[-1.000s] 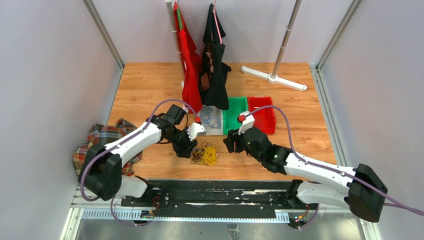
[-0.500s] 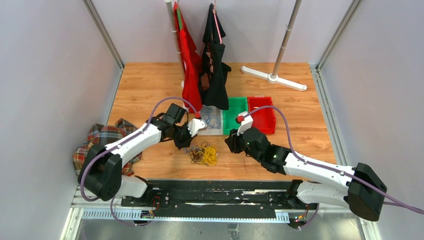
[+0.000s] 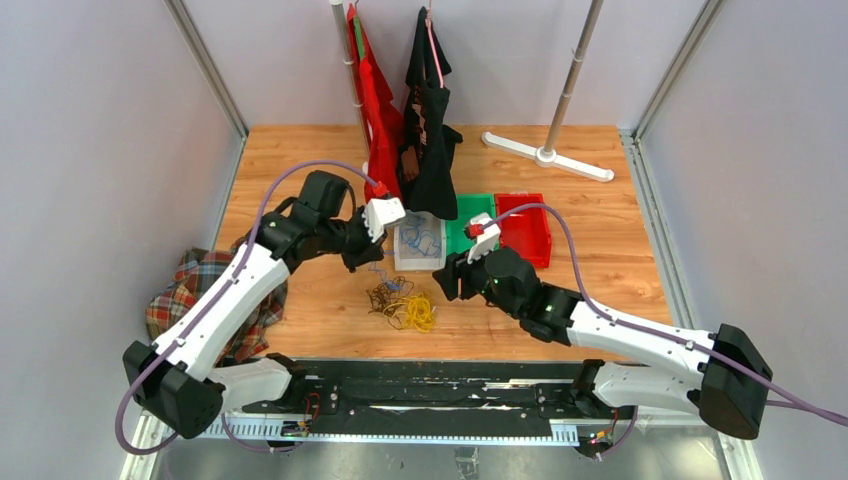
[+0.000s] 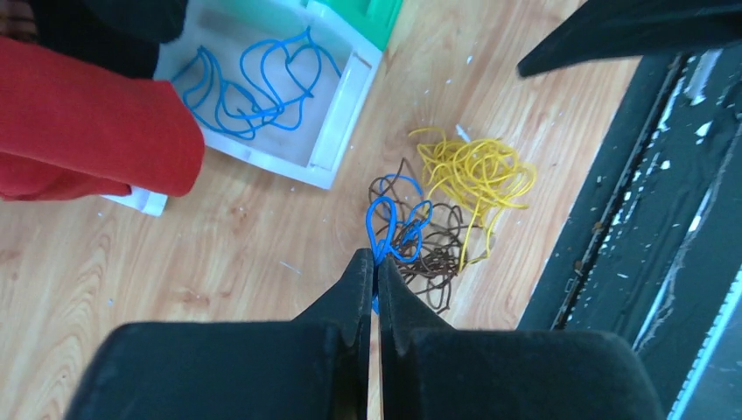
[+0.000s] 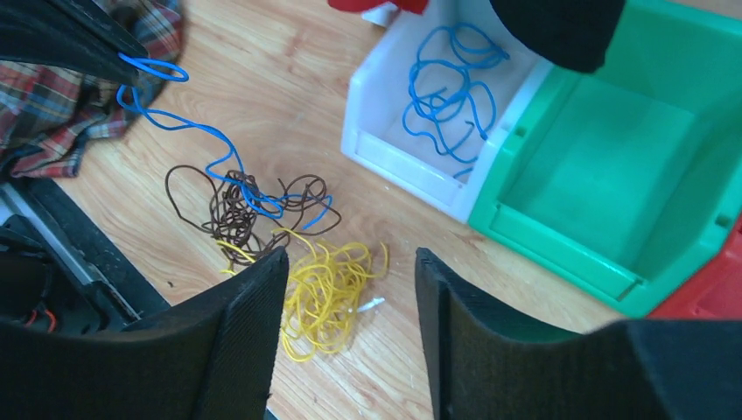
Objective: Untangle the cables
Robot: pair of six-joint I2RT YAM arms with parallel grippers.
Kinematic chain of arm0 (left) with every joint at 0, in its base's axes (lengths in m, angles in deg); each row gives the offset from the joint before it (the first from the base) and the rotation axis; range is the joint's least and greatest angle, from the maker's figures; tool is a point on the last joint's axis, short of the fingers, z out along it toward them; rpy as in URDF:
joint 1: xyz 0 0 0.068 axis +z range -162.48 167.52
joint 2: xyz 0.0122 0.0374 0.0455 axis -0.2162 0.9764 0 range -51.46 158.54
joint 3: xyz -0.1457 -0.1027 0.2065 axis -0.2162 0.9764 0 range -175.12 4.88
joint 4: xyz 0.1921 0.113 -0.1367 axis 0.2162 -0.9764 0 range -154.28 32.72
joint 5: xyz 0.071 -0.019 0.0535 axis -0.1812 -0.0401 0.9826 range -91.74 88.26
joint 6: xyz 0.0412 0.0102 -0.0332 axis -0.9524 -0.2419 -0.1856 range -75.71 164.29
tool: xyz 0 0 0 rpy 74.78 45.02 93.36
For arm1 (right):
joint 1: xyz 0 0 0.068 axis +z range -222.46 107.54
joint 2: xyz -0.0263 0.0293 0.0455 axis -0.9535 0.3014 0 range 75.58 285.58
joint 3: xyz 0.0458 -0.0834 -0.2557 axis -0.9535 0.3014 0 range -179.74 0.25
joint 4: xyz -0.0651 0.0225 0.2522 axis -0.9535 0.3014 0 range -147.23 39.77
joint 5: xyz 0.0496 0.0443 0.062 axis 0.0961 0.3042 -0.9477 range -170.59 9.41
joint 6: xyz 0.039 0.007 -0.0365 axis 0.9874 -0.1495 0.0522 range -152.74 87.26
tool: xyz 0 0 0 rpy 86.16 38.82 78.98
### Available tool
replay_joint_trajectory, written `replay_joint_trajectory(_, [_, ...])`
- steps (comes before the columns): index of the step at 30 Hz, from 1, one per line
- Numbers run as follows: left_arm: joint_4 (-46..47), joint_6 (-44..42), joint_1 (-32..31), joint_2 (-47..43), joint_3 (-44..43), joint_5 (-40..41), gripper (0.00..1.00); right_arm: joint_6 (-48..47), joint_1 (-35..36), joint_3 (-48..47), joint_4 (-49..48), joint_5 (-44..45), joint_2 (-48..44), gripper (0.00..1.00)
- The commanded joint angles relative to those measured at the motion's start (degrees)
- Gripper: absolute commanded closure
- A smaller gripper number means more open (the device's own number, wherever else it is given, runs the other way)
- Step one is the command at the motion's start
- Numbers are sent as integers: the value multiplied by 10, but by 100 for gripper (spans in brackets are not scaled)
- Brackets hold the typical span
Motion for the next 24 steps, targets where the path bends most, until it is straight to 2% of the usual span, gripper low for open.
replay_joint_trajectory(1, [-72,22,-1,-6,-44,-31,99,-20,17,-44,-32,-24,11,41])
replay_joint_trajectory(4, [-76,40,-1,-10,-73,-40,99,-27,30,-71,-51,-50,23,38])
replay_joint_trajectory(12, [-79,113,-1,-2,-147,-81,99,-34,68,-133,-77,-70,86,37])
replay_joint_trajectory(24, [-78,172,-1,-17,-170,-129,99,8,68,-111,-180,-46,109,39])
